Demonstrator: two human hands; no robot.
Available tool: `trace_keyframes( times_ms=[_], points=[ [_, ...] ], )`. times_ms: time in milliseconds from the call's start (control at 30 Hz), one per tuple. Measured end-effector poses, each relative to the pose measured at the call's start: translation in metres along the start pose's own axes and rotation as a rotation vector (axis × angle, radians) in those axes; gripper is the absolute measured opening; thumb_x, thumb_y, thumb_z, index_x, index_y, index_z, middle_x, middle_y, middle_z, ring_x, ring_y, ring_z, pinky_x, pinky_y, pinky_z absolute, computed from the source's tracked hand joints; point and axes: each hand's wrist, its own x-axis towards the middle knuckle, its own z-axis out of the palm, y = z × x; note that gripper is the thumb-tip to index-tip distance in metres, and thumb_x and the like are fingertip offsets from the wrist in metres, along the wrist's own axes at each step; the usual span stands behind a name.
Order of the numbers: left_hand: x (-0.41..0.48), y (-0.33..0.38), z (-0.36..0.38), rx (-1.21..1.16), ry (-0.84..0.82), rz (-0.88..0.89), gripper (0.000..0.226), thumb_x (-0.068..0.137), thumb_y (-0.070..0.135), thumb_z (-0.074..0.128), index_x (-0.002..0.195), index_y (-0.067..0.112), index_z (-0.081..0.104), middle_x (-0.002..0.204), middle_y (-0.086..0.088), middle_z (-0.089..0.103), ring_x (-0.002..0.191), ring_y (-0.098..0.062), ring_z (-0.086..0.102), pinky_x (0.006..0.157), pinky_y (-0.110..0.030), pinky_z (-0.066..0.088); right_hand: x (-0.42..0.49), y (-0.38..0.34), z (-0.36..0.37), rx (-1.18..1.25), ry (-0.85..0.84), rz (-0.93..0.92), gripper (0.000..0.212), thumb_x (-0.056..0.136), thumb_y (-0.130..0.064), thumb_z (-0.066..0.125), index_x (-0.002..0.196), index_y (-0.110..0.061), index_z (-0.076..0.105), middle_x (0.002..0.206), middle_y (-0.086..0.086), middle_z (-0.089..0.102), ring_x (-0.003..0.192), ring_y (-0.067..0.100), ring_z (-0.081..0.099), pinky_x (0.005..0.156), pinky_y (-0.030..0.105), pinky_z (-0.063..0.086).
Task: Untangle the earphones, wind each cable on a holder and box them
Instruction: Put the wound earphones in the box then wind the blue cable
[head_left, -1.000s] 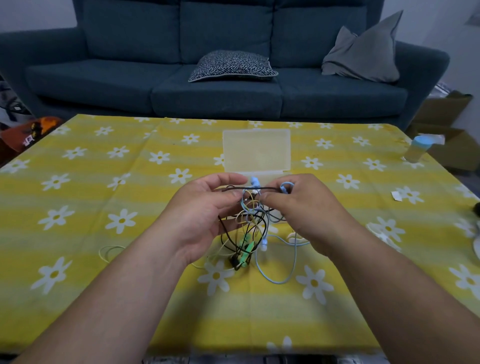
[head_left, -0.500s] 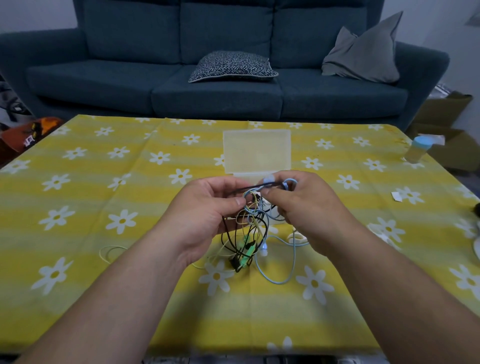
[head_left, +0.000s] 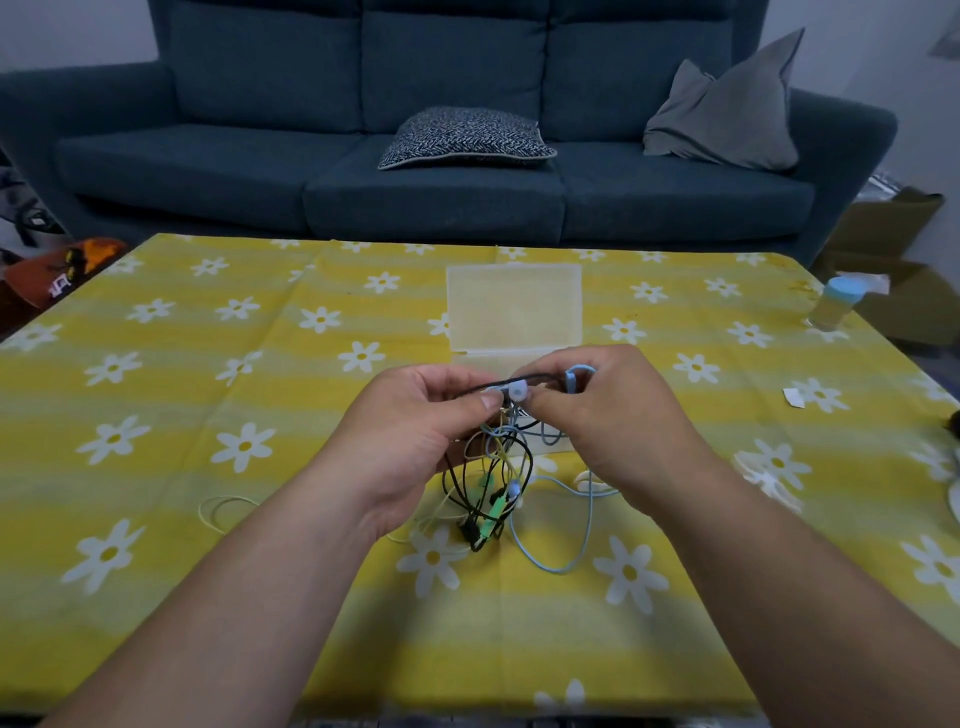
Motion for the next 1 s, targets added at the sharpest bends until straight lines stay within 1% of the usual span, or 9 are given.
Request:
trace_keyframes(
  times_ms=[133,300,467,567,633,700,800,900,1000],
  points=[
    [-0.001,-0.001,0.002,0.026,0.008,0.009,0.014,0.088,0.000,0.065,0.084,0.011,0.073,0.076,-0.005,0.070,0.065,-0.015,0.063,0.064,-0.026,0.055,0.000,0.003,0.001,-0.030,-0.007,0.026,0.008,0.085,-0.015,0.074,0.079,-0.020,0.077,0.066,-0.002,0.060,0.060,0.010,0.047,0.056,0.024,0.038],
    [0.000,-0.001,0.001,0.079,0.032,0.030,0.017,0.088,-0.003,0.065,0.081,0.011,0.073,0.075,-0.008,0.068,0.062,-0.015,0.062,0.054,-0.021,0.053,0.000,0.005,0.001,-0.127,-0.035,0.031,0.018,0.085,-0.019,0.072,0.077,-0.003,0.070,0.064,0.004,0.046,0.058,0.013,0.034,0.052,0.027,0.027],
    [-0.001,0.000,0.000,0.127,0.024,0.068,0.005,0.087,0.000,0.067,0.086,0.004,0.071,0.075,-0.009,0.065,0.057,-0.013,0.060,0.049,-0.017,0.048,0.001,0.003,0.003,0.003,-0.036,0.111,0.015,0.086,-0.013,0.069,0.076,-0.003,0.066,0.063,0.004,0.041,0.060,0.016,0.033,0.056,0.030,0.025],
    [0.000,-0.001,-0.001,0.164,0.018,0.076,0.003,0.085,0.002,0.069,0.084,0.005,0.070,0.073,-0.008,0.064,0.060,-0.012,0.060,0.053,-0.021,0.052,0.001,0.003,0.004,0.084,-0.053,0.171,0.018,0.088,-0.010,0.066,0.070,-0.010,0.065,0.056,-0.002,0.038,0.056,0.016,0.030,0.053,0.030,0.021],
    [0.001,-0.001,-0.002,0.181,0.025,0.062,0.006,0.083,0.003,0.072,0.079,0.007,0.069,0.072,-0.007,0.063,0.064,-0.013,0.060,0.061,-0.030,0.057,0.001,0.001,0.004,0.132,-0.058,0.195,0.022,0.089,-0.007,0.064,0.069,-0.016,0.065,0.056,-0.003,0.037,0.055,0.016,0.029,0.051,0.028,0.020],
    [0.002,0.001,-0.004,0.179,0.040,0.034,0.010,0.079,0.005,0.076,0.075,0.008,0.068,0.071,-0.007,0.062,0.064,-0.015,0.059,0.067,-0.035,0.056,0.000,-0.001,0.004,0.187,-0.064,0.224,0.021,0.090,-0.004,0.062,0.072,-0.014,0.064,0.057,-0.001,0.036,0.053,0.016,0.028,0.047,0.024,0.020],
    [0.003,0.003,-0.008,0.167,0.044,-0.018,0.016,0.074,0.005,0.079,0.071,0.009,0.064,0.061,0.000,0.063,0.056,-0.013,0.060,0.062,-0.030,0.054,0.000,-0.002,0.005,0.218,-0.076,0.256,0.017,0.091,-0.003,0.059,0.077,-0.012,0.064,0.062,0.005,0.036,0.052,0.016,0.029,0.048,0.026,0.020],
    [0.002,0.004,-0.010,0.198,0.013,-0.064,0.020,0.073,0.003,0.079,0.070,0.010,0.061,0.060,0.000,0.064,0.054,-0.011,0.061,0.055,-0.025,0.053,0.000,-0.002,0.006,0.206,-0.096,0.259,0.011,0.089,-0.005,0.060,0.080,-0.011,0.065,0.069,0.010,0.039,0.055,0.019,0.030,0.051,0.029,0.020],
    [0.001,0.002,-0.010,0.215,0.032,-0.069,0.023,0.075,0.002,0.079,0.067,0.011,0.058,0.058,-0.001,0.064,0.051,-0.012,0.059,0.049,-0.023,0.051,-0.001,0.000,0.006,0.183,-0.130,0.196,0.011,0.088,-0.011,0.065,0.079,-0.006,0.064,0.063,0.007,0.039,0.058,0.019,0.031,0.053,0.028,0.021]
  ],
)
